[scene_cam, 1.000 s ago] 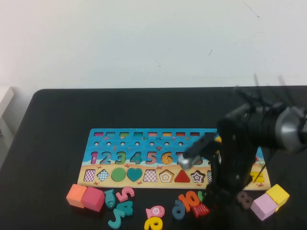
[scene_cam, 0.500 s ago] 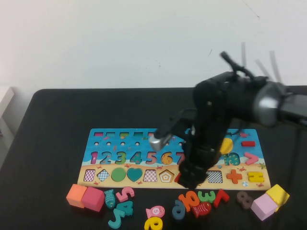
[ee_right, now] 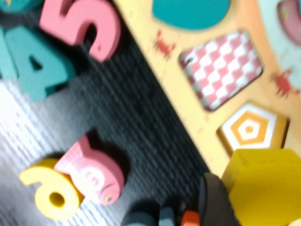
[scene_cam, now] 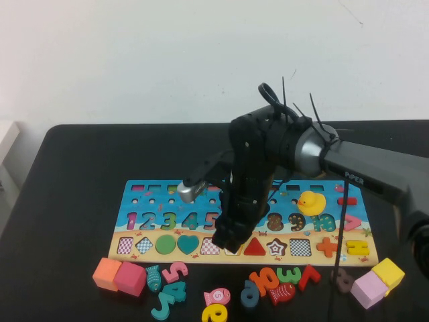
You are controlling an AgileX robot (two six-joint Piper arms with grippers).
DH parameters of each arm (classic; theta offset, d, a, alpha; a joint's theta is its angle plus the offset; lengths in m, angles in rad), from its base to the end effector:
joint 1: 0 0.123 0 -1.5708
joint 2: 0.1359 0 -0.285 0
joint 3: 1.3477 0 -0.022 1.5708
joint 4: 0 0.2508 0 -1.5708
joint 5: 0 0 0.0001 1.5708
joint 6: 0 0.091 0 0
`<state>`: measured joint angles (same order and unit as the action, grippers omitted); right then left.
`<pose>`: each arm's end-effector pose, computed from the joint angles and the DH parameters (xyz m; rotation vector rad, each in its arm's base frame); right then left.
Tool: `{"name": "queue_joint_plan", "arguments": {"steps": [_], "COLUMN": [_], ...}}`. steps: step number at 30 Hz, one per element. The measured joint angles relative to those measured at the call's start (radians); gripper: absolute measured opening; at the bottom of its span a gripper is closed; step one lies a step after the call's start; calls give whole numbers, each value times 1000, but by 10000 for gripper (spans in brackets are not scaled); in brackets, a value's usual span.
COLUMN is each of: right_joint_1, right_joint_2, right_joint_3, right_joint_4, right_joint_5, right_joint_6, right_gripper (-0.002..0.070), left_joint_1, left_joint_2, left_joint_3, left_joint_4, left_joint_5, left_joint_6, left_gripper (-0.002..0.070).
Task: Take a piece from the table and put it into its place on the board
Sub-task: Place the "Pentagon" into the hole of the Pentagon
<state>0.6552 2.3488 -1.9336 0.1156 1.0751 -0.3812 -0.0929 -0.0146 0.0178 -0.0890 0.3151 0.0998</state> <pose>0.3793 0.3031 0.1478 -1.4174 2.6260 0.1915 0.0532 -0.0075 0.1796 0.1169 1.7976 -0.0803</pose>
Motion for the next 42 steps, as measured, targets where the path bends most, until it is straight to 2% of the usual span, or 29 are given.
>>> {"name": "queue_joint_plan", "arguments": {"steps": [42], "right_joint_1": [0], "right_joint_2": [93], "right_joint_3": [-46], "right_joint_4": [0], "right_joint_5": [-69], "right_joint_6": [9], "right_gripper": [376], "left_joint_1": [0], "left_joint_2": [0], "left_joint_3": [0], "left_joint_4": [0], "left_joint_5": [0], "left_joint_6": [0], "left_gripper": [-3]}}
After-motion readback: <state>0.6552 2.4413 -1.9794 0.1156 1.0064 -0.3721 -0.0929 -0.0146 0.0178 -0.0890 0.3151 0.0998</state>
